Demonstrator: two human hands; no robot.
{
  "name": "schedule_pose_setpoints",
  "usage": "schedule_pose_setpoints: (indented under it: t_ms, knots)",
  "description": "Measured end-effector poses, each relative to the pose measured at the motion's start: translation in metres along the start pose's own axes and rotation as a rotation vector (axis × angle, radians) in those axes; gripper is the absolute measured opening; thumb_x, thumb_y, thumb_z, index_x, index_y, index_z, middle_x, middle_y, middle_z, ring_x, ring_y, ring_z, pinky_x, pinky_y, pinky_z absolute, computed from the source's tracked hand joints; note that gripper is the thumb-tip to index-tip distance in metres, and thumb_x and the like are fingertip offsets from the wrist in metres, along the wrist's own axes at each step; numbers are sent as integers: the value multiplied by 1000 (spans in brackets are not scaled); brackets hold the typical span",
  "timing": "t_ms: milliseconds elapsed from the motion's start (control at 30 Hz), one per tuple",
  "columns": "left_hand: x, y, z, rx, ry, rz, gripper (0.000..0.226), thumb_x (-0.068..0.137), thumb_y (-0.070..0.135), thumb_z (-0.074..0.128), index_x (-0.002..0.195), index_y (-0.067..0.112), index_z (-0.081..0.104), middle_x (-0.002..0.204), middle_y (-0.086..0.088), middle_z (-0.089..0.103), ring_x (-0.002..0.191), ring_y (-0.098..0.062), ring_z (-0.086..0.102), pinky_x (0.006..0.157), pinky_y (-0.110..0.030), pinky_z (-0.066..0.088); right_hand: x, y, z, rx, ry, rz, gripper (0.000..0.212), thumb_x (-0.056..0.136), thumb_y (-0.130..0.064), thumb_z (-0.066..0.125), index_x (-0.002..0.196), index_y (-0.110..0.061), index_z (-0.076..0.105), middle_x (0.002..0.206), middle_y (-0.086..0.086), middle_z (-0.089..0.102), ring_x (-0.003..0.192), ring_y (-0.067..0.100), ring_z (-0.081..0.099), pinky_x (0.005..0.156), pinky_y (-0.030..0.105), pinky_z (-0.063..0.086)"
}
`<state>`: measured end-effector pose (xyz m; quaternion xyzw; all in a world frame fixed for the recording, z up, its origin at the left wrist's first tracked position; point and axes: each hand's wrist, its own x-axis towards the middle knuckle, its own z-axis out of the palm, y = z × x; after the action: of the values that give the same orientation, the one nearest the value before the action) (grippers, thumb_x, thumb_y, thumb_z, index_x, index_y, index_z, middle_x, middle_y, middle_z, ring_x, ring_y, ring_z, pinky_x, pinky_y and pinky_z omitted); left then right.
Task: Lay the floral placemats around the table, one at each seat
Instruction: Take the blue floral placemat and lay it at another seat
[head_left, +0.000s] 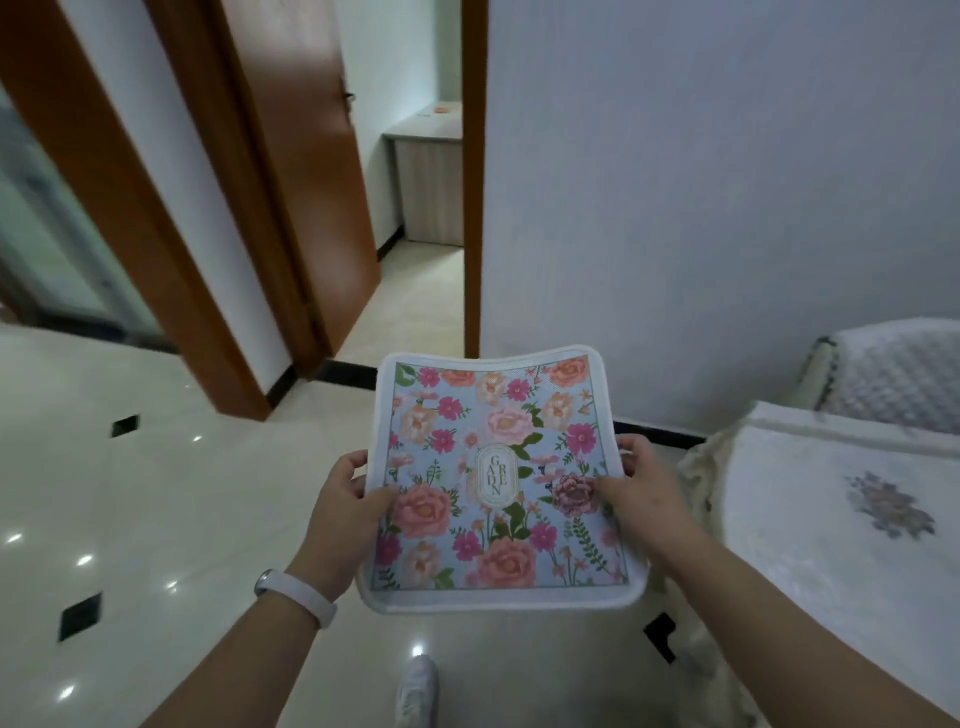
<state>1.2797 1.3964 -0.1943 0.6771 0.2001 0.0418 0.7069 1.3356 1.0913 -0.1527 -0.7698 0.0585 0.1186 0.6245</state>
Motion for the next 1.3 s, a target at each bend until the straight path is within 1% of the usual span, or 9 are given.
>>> schedule_pose_setpoints:
  t_ms: [233, 333, 433, 600, 800, 933, 1067, 1200, 1300]
  knots:
    - [149, 48, 6, 8, -202, 35, 29, 90, 6, 64, 108, 26, 52, 90, -3, 77, 75, -28, 75, 55, -36, 60, 79, -54, 35, -39, 220, 22, 28, 91, -6, 63, 109, -22, 48, 104, 3, 66, 66, 16, 75, 47, 25, 57]
    - [206, 69, 11, 8, -270, 58, 30, 89, 4, 64, 109, 24, 53, 92, -6, 76, 78, -28, 74, 58, -39, 60, 110, -70, 44, -20, 303, 9, 29, 92, -7, 63, 112, -22, 48, 104, 2, 67, 69, 14, 75, 48, 25, 57]
    - [246, 82, 28, 10, -331, 78, 29, 89, 0, 63, 106, 22, 56, 95, -4, 75, 81, -25, 74, 58, -35, 60, 128, -74, 45, -8, 367, 5, 30, 92, -9, 64, 115, -21, 48, 106, 0, 67, 73, 12, 75, 50, 24, 58]
    - [296, 94, 68, -2, -437, 54, 29, 89, 3, 65, 107, 23, 56, 95, -4, 76, 79, -26, 74, 55, -34, 59, 159, -75, 25, 51, 489, -16, 29, 90, -7, 66, 107, -26, 51, 105, -1, 68, 76, 11, 75, 53, 27, 59]
    - [354, 96, 144, 54, -561, -8, 29, 90, 12, 66, 107, 32, 55, 98, -5, 75, 82, -29, 74, 58, -41, 60, 211, -54, -16, 111, 579, 46, 29, 90, -11, 65, 100, -36, 52, 99, -6, 71, 75, 14, 75, 53, 32, 60]
    - [394, 96, 204, 121, -599, 2, 29, 89, 11, 65, 103, 36, 57, 98, 0, 75, 82, -27, 75, 58, -41, 60, 263, -37, -49, 147, 622, 93, 25, 91, -14, 63, 102, -35, 53, 99, -5, 71, 71, 12, 75, 48, 24, 57]
    - [441, 105, 273, 146, -593, -32, 32, 88, 10, 66, 106, 33, 55, 97, -5, 76, 80, -31, 74, 58, -42, 60, 321, -34, -98, 233, 635, 122, 25, 91, -16, 64, 102, -35, 53, 98, -6, 71, 73, 15, 76, 51, 30, 60]
    - [473, 117, 352, 173, -630, -59, 32, 88, 7, 66, 105, 32, 55, 94, -5, 76, 78, -33, 74, 57, -44, 60, 360, -36, -159, 239, 709, 124, 28, 89, -12, 66, 97, -36, 54, 90, -11, 72, 69, 8, 74, 46, 23, 56]
    - [485, 130, 411, 166, -683, -29, 30, 89, 5, 65, 103, 30, 56, 92, -9, 75, 78, -35, 74, 59, -47, 60, 374, -40, -206, 220, 767, 115, 31, 87, -12, 66, 97, -39, 54, 89, -14, 72, 71, 8, 74, 47, 26, 57]
